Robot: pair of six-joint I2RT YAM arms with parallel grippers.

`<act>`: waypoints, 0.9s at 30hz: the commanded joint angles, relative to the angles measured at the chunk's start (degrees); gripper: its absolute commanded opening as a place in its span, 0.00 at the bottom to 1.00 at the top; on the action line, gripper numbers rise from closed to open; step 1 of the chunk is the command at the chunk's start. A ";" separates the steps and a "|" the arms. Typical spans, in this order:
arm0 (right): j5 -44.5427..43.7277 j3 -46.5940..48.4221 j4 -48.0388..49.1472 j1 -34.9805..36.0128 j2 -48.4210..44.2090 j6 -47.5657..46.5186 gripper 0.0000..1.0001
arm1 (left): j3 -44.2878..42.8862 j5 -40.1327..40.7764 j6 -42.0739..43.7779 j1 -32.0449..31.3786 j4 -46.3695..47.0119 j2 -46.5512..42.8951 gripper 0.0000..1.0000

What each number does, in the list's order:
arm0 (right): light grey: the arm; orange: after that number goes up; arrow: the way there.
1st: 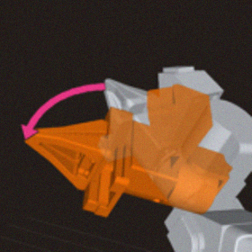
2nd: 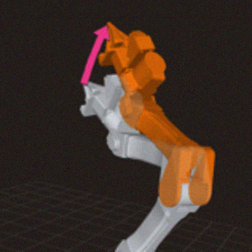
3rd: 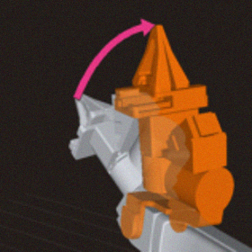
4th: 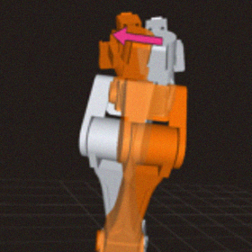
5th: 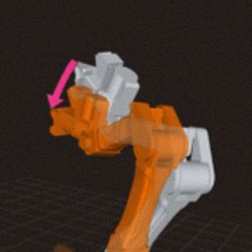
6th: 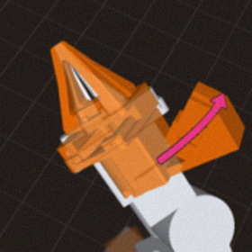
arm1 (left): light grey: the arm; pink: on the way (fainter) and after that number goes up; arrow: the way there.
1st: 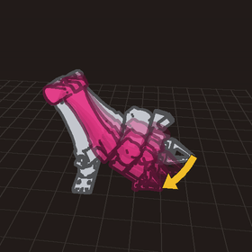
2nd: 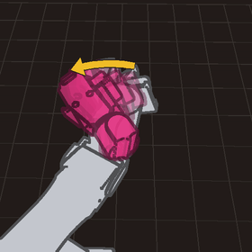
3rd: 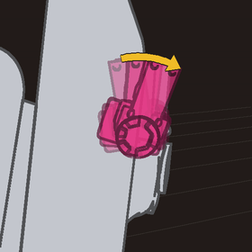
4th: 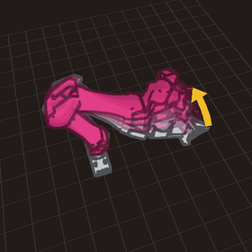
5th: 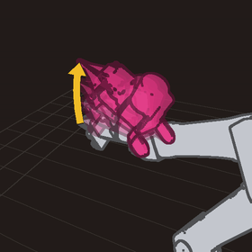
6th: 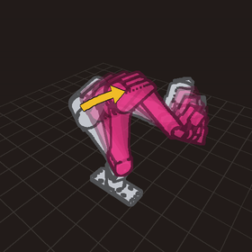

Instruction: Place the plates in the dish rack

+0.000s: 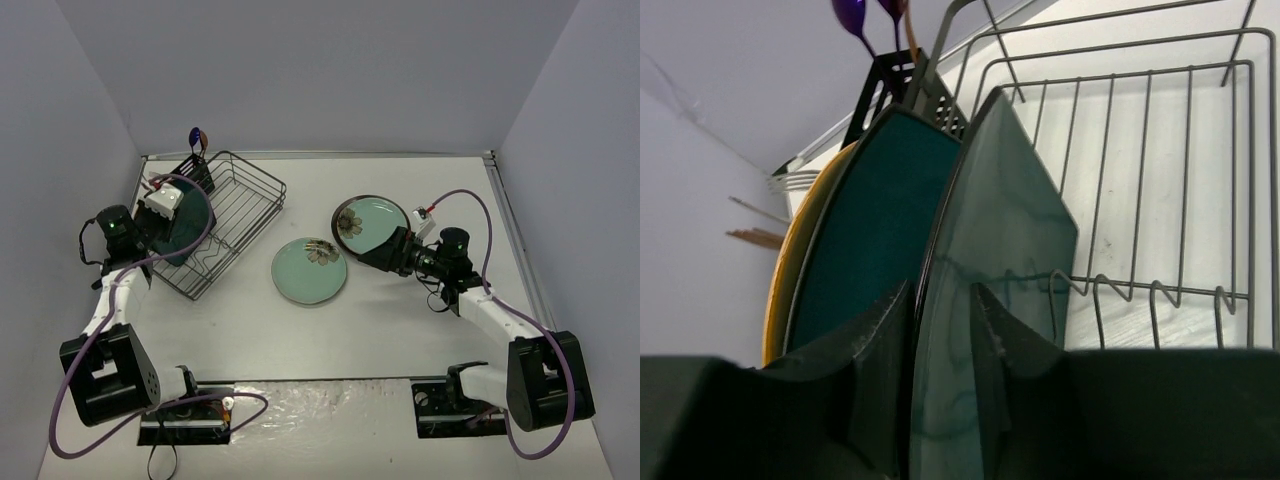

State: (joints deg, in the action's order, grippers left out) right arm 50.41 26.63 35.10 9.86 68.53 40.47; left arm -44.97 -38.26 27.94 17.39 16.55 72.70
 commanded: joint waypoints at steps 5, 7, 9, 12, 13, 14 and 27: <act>-1.03 0.95 0.90 1.62 -2.03 -3.30 0.94 | -0.41 4.12 -1.14 0.45 7.20 -3.49 0.34; -3.99 1.74 -3.09 2.36 -3.29 -5.13 0.94 | -0.88 5.41 -2.78 0.45 7.35 -3.72 0.38; -7.10 2.33 -5.73 3.09 -4.14 -6.60 0.94 | -1.64 7.17 -5.30 0.37 7.27 -4.83 0.47; -12.32 2.24 -7.30 4.48 -4.37 -6.04 0.94 | -3.90 11.01 -12.23 0.26 6.29 -6.58 0.56; -14.12 2.05 -7.24 5.18 -4.06 -5.51 0.94 | -4.57 12.27 -14.00 0.20 5.00 -7.43 0.58; -15.91 1.86 -7.18 5.87 -3.74 -4.97 0.94 | -5.23 13.53 -15.77 0.14 3.71 -8.28 0.59; -31.70 2.73 2.94 18.28 11.37 2.73 0.91 | -10.78 25.06 -40.64 -2.25 -17.14 -20.43 0.93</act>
State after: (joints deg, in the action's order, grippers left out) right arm 25.40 26.58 29.90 25.00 74.97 40.54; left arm -50.35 -17.98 1.59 16.46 8.27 56.06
